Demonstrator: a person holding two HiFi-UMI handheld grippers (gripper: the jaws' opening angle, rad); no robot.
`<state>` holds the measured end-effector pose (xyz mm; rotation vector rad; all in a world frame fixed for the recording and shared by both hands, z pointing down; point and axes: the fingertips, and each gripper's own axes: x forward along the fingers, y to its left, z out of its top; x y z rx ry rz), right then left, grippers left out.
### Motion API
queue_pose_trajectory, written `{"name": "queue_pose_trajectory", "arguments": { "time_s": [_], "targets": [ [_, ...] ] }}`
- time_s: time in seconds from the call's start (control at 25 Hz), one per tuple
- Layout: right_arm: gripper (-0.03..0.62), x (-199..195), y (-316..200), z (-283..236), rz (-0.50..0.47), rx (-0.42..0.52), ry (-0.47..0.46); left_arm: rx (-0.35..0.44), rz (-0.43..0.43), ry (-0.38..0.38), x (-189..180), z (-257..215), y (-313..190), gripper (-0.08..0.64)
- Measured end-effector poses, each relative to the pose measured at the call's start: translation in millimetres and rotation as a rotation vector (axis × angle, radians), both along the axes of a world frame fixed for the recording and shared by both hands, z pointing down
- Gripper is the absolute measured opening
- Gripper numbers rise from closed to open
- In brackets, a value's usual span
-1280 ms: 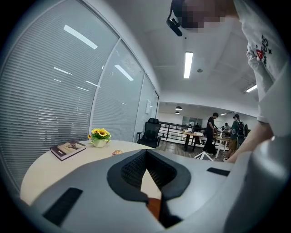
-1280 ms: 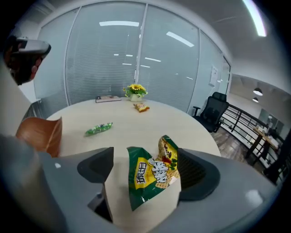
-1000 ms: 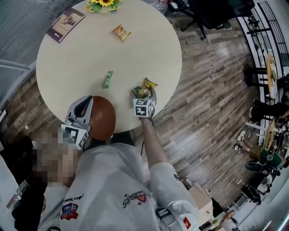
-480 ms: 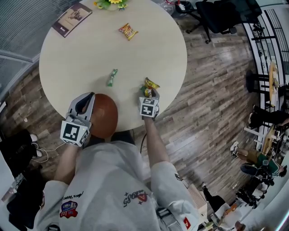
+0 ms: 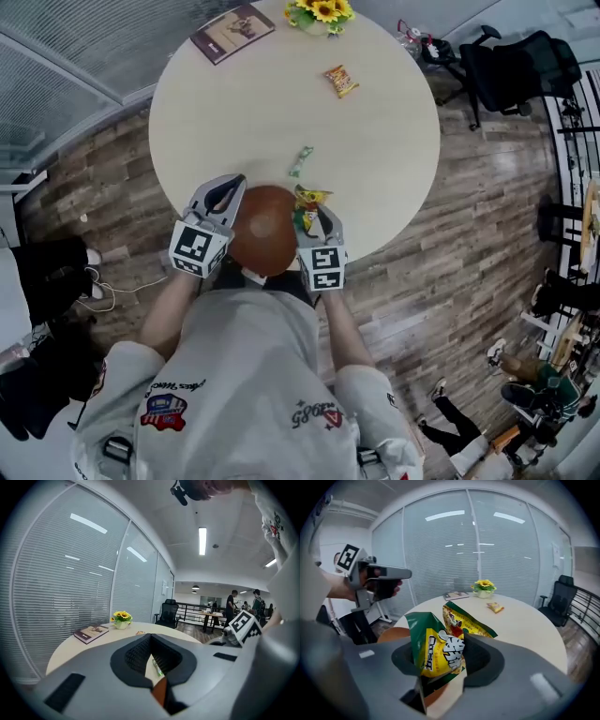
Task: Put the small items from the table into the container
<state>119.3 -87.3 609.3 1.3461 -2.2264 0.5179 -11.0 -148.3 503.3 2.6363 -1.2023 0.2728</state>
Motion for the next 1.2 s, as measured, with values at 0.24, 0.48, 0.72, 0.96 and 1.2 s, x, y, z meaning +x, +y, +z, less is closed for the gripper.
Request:
{"name": "queue_pose_trajectory", "arguments": {
  "time_s": [0.24, 0.48, 0.72, 0.96, 1.2],
  "targets": [
    [0.187, -82, 44, 34, -0.219, -0.07, 0.059, -0.008, -0.038, -0.052, -31, 5, 14, 0.005],
    [0.246, -101, 60, 58, -0.267, -0.104, 0.117, 0.0, -0.024, -0.052, -39, 0, 26, 0.006],
    [0.278, -101, 79, 34, -0.272, -0.063, 0.06, -0.015, -0.002, -0.029, -31, 1, 37, 0.006],
    [0.276, -80, 52, -41, -0.064, 0.066, -0.162, -0.008, 0.016, -0.012, -26, -3, 37, 0.006],
    [0.021, -46, 30, -89, 0.062, 0.224, -0.128, 0.001, 0.019, -0.002, -15, -7, 35, 0.006]
  ]
}}
